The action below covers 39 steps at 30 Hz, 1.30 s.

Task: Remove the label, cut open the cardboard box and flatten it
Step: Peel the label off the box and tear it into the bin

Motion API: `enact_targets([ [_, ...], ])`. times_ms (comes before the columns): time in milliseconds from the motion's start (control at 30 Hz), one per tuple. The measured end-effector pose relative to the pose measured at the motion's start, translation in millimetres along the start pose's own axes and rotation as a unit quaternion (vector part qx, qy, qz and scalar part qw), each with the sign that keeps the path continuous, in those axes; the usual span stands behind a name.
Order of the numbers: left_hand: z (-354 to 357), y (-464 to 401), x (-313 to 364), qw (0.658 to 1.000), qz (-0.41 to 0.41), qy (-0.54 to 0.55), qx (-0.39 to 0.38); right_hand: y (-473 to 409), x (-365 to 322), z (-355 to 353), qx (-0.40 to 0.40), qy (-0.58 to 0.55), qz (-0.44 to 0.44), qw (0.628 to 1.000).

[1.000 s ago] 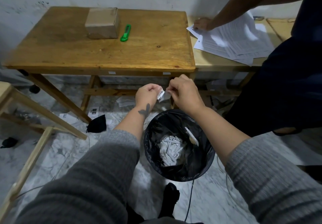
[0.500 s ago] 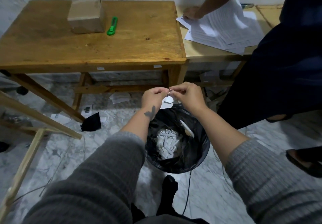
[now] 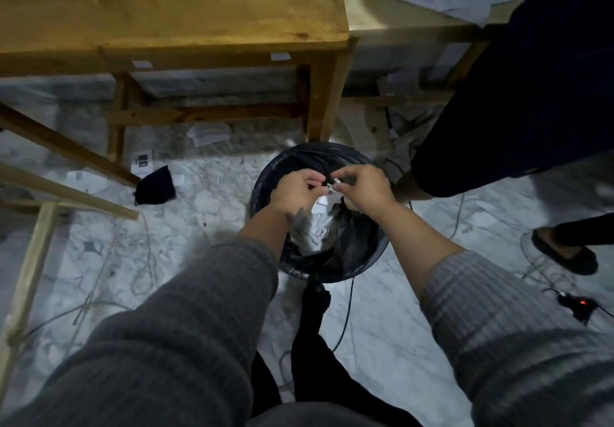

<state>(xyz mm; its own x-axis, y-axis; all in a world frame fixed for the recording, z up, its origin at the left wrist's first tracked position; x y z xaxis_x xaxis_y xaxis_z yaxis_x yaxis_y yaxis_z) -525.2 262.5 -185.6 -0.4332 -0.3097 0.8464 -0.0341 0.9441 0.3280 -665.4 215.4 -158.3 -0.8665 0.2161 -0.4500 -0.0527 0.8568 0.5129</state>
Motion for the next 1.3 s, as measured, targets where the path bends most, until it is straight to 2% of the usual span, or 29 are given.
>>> enact_targets([
  [300,-1.5,-3.2,-21.9,0.992,-0.026,-0.087,-0.087,-12.5,8.5,18.8,-0.077,0.152,0.020,0.985],
  [433,-33.0,-3.4,2.6,0.989,-0.011,-0.129,-0.074,-14.9,-22.3,2.1,-0.089,0.181,-0.008,0.979],
  [633,-118.0,3.9,59.7,0.981,0.049,-0.185,0.017,-4.3,-111.4,-48.2,-0.043,0.144,-0.076,0.986],
  [800,-205.5,11.6,92.8,0.977,0.053,-0.193,0.075,8.4,-202.4,-76.0,-0.022,0.126,-0.155,0.980],
  [933,-271.0,0.7,105.8,0.964,0.070,-0.223,0.129,4.0,-272.8,-82.2,0.024,0.119,-0.192,0.974],
  [1100,-351.1,-21.7,103.6,0.954,0.100,-0.241,0.148,-13.4,-351.9,-77.1,0.048,0.094,-0.197,0.975],
  [1300,-428.3,-64.4,83.5,0.948,0.116,-0.256,0.147,-49.7,-421.5,-55.9,0.072,0.055,-0.159,0.983],
])
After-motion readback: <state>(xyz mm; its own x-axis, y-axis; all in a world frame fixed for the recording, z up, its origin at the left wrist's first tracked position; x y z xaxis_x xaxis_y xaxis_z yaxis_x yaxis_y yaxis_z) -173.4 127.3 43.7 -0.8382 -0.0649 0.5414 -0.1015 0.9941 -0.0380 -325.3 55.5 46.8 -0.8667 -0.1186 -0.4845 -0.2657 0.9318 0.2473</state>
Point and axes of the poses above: each hand's wrist, its own y-axis away from the middle knuckle, its own z-axis out of the palm, x = y × z, the point moved 2 cm from there along -y, towards the middle knuckle, and after that the axes turned 13 degrees about z, right-handed, at the moved point
